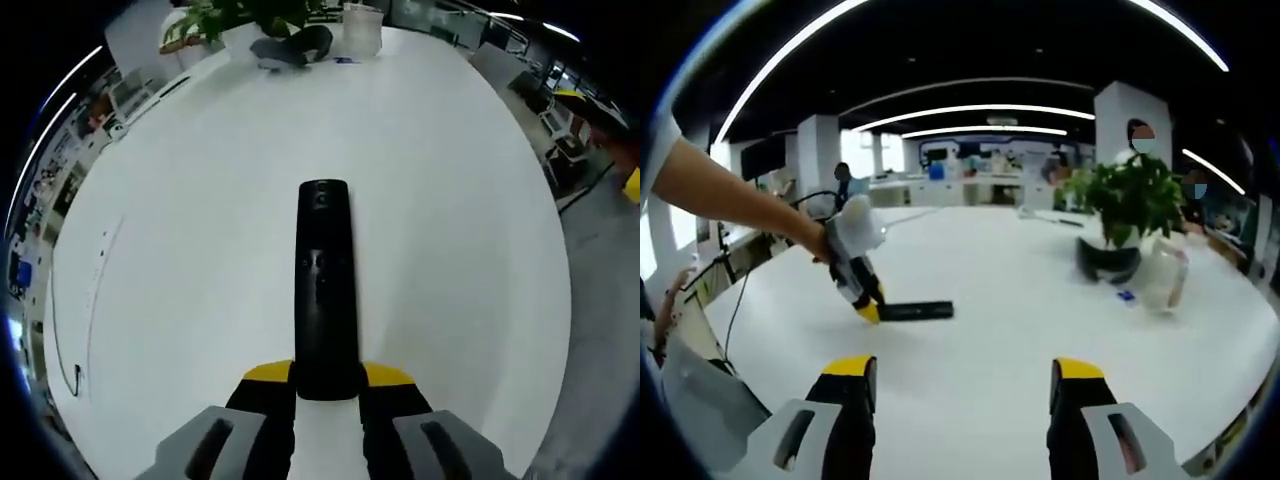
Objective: Press the specified remote control buttons in sequence, fully releasing each button before pressing the next.
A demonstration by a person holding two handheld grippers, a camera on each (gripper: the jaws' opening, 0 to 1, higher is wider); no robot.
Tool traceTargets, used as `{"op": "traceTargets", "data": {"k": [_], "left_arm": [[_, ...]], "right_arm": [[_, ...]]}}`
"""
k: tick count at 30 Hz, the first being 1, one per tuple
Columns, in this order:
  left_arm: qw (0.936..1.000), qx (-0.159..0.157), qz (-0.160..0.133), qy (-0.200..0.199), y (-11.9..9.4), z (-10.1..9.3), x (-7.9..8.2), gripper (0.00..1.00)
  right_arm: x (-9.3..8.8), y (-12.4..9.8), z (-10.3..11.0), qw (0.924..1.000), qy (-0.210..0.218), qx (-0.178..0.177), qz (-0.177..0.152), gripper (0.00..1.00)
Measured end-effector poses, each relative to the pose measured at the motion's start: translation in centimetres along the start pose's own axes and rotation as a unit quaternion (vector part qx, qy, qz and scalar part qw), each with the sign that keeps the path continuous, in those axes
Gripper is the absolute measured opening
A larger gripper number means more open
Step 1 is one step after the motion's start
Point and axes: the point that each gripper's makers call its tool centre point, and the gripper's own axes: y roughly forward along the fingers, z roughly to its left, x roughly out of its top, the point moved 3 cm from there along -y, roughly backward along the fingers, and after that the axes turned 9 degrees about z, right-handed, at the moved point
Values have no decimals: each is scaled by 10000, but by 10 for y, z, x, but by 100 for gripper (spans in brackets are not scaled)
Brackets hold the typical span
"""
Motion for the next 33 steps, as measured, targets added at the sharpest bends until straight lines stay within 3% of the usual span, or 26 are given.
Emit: {"op": "traceTargets", "data": {"k": [22, 33], "left_arm": [[9999, -29, -39, 109, -3, -52, -8, 23], [10000, -34, -79, 42, -4, -68, -9, 23]], "right_arm": [[0, 0, 4, 9999, -64, 123, -4, 67], [-1, 1, 6, 9998, -126, 150, 47, 66]]}}
